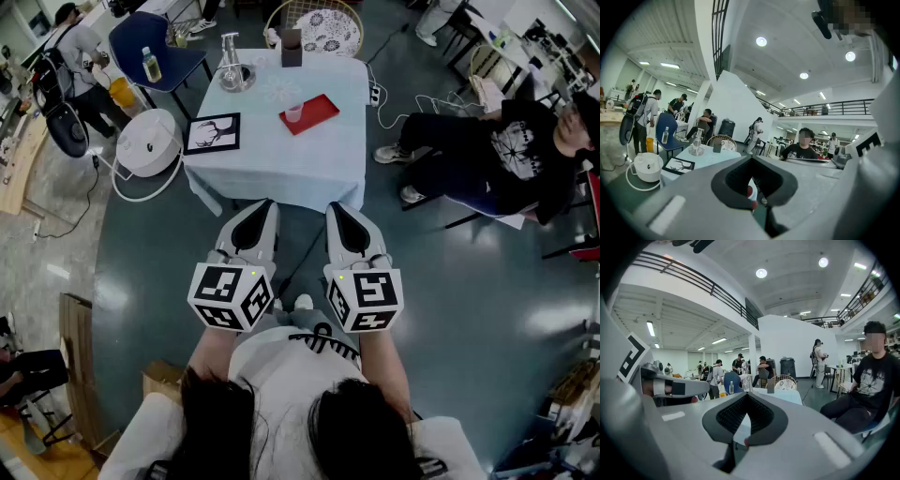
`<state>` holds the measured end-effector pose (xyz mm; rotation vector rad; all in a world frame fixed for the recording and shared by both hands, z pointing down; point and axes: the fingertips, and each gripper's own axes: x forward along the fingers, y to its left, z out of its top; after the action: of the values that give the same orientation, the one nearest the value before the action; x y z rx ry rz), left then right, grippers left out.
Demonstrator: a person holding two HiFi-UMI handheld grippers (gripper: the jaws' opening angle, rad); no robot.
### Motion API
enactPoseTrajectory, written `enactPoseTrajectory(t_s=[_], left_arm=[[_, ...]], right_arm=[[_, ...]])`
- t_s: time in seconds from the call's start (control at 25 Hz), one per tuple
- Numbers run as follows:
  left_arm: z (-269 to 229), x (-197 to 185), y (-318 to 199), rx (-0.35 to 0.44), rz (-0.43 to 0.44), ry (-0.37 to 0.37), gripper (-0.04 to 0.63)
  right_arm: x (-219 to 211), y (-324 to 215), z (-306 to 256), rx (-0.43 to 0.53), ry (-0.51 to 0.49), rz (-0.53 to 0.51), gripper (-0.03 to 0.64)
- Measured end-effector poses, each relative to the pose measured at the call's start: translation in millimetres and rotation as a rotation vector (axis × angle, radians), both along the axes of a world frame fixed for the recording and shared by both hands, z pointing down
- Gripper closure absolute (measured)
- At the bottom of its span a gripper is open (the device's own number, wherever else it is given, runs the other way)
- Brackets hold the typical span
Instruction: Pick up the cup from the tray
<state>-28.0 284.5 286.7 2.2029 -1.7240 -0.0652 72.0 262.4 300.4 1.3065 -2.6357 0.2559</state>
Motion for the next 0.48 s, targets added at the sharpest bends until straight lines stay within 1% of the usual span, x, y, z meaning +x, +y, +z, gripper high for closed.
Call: enactPoseTrajectory(t_s=[0.12, 0.48], left_arm=[[1.6, 1.5, 3.1, 0.008, 0.004, -0.033, 0.594], [4.9, 8.1, 3.6, 0.010, 0.023, -0.041, 0.594]], right_arm=[[-1.0, 3.5, 0.8, 0.009, -0.003, -0.002, 0.592], [1.3, 4.0, 7.1, -0.003, -0.001, -0.002, 0.592]])
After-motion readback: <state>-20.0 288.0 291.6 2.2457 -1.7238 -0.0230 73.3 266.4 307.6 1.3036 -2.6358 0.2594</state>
